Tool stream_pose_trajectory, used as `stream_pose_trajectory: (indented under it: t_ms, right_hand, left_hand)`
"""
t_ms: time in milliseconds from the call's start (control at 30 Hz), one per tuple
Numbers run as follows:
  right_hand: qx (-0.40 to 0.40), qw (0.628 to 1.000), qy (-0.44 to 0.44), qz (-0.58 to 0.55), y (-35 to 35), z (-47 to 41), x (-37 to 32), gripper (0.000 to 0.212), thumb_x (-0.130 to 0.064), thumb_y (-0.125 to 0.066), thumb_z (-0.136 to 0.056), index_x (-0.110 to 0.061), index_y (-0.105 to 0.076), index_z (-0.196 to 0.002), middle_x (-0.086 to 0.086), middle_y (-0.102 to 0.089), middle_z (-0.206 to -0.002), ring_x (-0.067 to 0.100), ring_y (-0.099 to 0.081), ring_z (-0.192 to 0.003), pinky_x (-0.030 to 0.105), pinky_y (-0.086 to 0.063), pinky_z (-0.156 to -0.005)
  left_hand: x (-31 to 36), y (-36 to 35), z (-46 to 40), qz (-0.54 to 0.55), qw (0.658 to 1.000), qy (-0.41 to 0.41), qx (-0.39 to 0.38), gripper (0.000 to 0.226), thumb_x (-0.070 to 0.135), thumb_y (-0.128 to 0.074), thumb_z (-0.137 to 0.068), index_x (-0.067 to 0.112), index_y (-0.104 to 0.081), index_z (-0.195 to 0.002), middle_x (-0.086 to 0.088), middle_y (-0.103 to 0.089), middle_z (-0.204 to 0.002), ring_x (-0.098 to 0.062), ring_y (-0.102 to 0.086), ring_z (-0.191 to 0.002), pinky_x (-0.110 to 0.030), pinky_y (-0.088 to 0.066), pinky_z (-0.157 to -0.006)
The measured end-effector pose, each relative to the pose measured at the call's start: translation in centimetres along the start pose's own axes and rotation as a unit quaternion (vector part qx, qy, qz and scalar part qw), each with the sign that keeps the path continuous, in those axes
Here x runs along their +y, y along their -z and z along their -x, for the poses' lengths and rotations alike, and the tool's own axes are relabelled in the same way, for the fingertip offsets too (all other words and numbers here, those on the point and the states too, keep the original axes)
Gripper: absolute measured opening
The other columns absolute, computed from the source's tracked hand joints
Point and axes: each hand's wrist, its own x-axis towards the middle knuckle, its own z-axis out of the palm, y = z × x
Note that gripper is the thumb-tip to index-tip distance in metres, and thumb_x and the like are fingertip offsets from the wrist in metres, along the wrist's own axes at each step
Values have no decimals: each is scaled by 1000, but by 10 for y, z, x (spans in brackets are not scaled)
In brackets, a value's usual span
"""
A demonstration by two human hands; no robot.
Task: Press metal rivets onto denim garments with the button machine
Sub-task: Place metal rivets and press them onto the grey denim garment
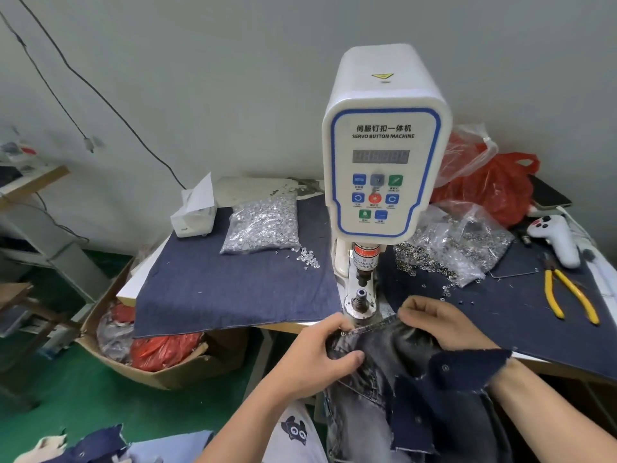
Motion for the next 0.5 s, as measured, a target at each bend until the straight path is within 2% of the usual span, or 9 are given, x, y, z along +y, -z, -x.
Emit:
stream_pose_trajectory:
  t_ms: [67,100,167,233,300,400,500]
  right_hand:
    - [22,997,2,68,2,-10,2,22,-3,-58,-99,-5,-54,-77,-4,-50,-61,-2,-44,-48,13,-34,-49]
    - [34,996,2,86,3,-14,3,24,-5,-58,-100,-6,-54,-77,-7,-50,-59,-3,-42,-47,12,-33,-48]
    - [61,994,-6,88,5,-23,5,27,-9,-60,-101,-10,-55,-74,-14,-51,-53,-3,-41,-46,11,-33,-48]
    - [84,992,-14,88,5,-30,7,29,-12,-62,-101,-12,-55,-72,-16,-49,-51,-3,-41,-47,11,-33,-49]
    - [105,992,-22,68,4,-36,8,31,-14,-63,-100,-13,-56,-70,-16,-50,-51,-4,-42,-46,10,-35,-49]
    - [112,993,-40,25,4,-41,5,30,-13,-64,-100,-12,-57,-70,-11,-54,-53,-1,-45,-46,12,-38,-49]
    - [111,992,-51,10,5,-43,0,28,-13,-64,-100,-10,-59,-72,-7,-57,-56,1,-51,-49,11,-42,-53]
  left_hand:
    - [0,7,-9,18,999,26,7,22,39,-76,-89,30,-62,-102,8,-72,-96,-7,-67,-83,-25,-53,-79]
    - [0,10,-15,24,999,35,6,21,37,-77,-88,31,-63,-102,7,-72,-96,-6,-65,-82,-26,-53,-80]
    - [-1,15,-25,5,999,42,13,19,35,-77,-88,35,-64,-101,11,-72,-94,-5,-61,-81,-28,-51,-83]
    - [-1,18,-34,-14,999,45,20,14,37,-72,-90,42,-63,-99,22,-69,-90,2,-58,-79,-19,-46,-78]
    - [-1,22,-42,-3,998,54,17,6,36,-64,-97,42,-65,-96,25,-69,-90,7,-58,-80,-11,-40,-73]
    - [-1,27,-53,16,998,59,19,19,31,-58,-101,39,-68,-87,21,-70,-87,7,-59,-79,-9,-40,-72]
    - [-2,27,-60,19,998,59,29,22,31,-58,-100,39,-68,-81,22,-68,-82,7,-58,-76,-10,-41,-71]
